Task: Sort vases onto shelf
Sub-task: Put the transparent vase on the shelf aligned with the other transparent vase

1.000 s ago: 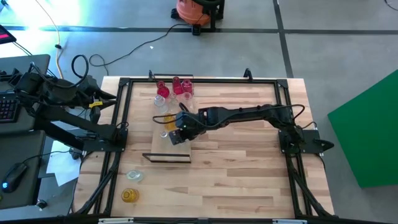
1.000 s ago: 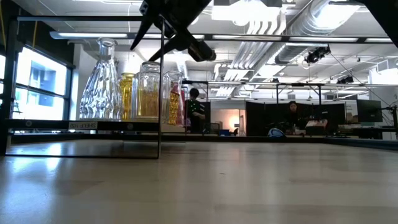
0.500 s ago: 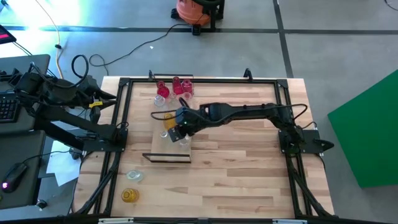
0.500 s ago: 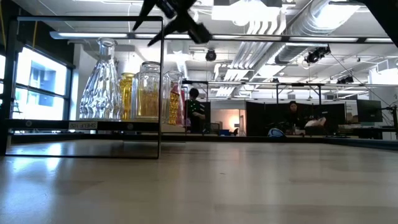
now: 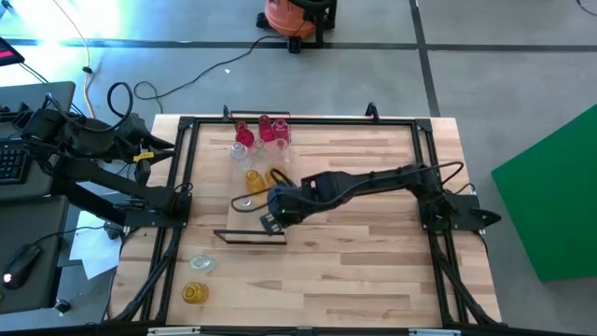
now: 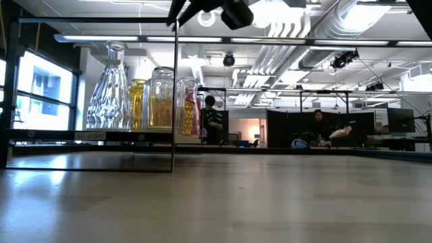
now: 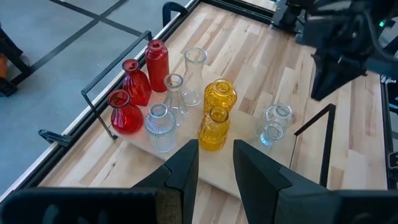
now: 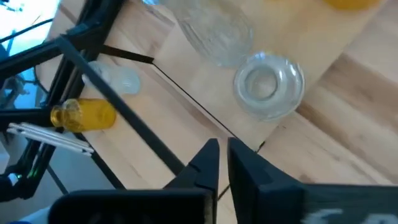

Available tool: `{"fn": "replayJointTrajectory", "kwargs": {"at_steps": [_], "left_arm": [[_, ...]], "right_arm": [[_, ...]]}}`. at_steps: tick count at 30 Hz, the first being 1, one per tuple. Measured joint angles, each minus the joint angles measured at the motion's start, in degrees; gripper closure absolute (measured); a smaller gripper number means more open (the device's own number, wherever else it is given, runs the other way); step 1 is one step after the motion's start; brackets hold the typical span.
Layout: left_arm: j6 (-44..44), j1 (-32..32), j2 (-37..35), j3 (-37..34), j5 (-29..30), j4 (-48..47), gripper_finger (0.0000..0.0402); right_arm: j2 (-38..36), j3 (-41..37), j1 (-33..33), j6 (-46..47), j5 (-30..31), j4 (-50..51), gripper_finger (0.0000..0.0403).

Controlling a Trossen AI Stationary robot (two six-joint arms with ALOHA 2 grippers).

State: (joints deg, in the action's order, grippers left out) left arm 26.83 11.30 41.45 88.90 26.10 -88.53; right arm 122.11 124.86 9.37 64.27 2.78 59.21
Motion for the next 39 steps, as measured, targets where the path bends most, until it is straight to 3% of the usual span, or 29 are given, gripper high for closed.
{"fn": "replayJointTrajectory", "kwargs": {"at_steps": [7, 39], "left_arm": [[0.0, 0.0, 0.0, 0.0, 0.1, 0.0, 0.0312], [0.0, 0.0, 0.0, 0.0, 0.0, -0.1, 0.0312]], "right_arm": [[0.1, -4.0, 0.4, 1.9, 0.0, -4.4, 0.0400], [5.8, -3.9, -0.3, 1.2, -2.8, -4.8, 0.0403]]}}
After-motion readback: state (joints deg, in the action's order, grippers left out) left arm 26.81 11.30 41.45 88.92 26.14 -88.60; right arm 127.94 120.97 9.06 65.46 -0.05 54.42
